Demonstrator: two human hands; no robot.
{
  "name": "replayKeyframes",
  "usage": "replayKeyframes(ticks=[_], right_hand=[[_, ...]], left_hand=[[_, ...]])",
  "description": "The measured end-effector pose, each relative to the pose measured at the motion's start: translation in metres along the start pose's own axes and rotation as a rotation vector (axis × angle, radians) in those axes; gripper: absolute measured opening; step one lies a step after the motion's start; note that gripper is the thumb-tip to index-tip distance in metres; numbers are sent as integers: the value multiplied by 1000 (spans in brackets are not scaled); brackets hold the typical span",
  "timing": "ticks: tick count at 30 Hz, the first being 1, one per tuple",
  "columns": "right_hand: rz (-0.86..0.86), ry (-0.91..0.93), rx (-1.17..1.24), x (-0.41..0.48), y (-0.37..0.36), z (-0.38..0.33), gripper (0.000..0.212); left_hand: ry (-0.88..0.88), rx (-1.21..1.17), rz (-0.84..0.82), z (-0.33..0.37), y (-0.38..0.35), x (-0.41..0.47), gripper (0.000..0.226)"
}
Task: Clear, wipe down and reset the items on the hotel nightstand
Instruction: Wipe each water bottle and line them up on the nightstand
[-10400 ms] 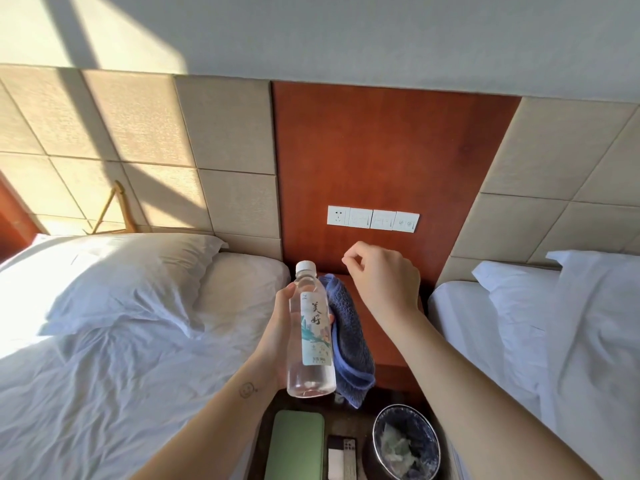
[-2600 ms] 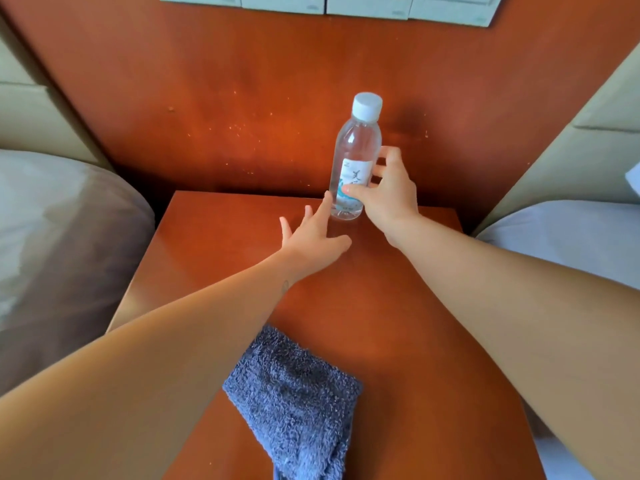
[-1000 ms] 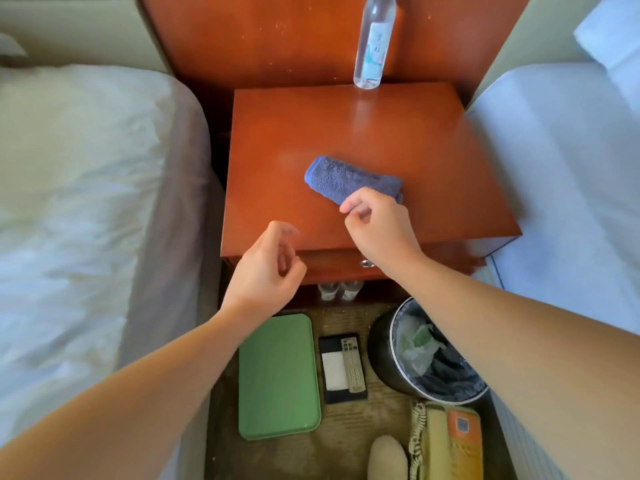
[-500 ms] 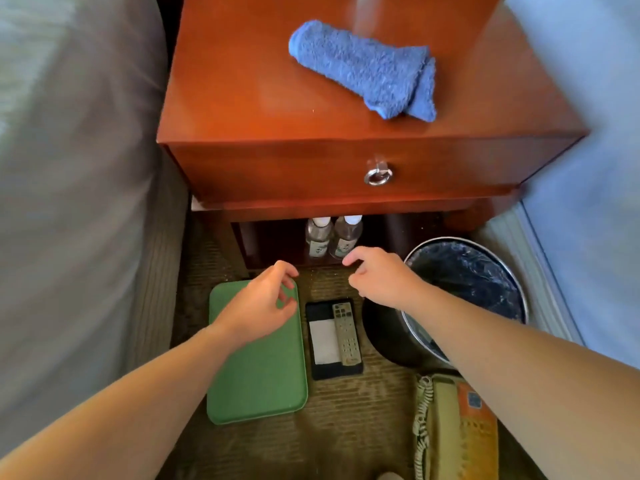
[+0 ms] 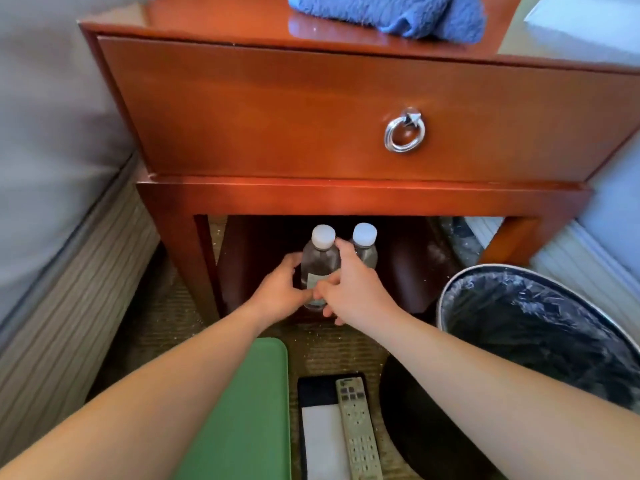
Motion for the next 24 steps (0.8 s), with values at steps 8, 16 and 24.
replayKeyframes(ticks=[8,16,24], right_hand=[[-28,61,106,-33,8,-17,63],[218,562,80,-52,82,-105,23],[620,851,7,28,190,-219,19]], left_hand=[[-110,-132,178,-2,11,-32,43],[-251,-471,231,53,74,-105,39],[-509,-742,372,167,147,-112,38]])
Point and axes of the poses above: each hand's wrist, its own x-axis towards the middle knuckle, its own y-axis out of the back of the hand, z = x × y, the point moved 2 cm from there along x, towards the middle knuckle, and after that the axes turned 13 degrees about z, right-handed, at the moved point
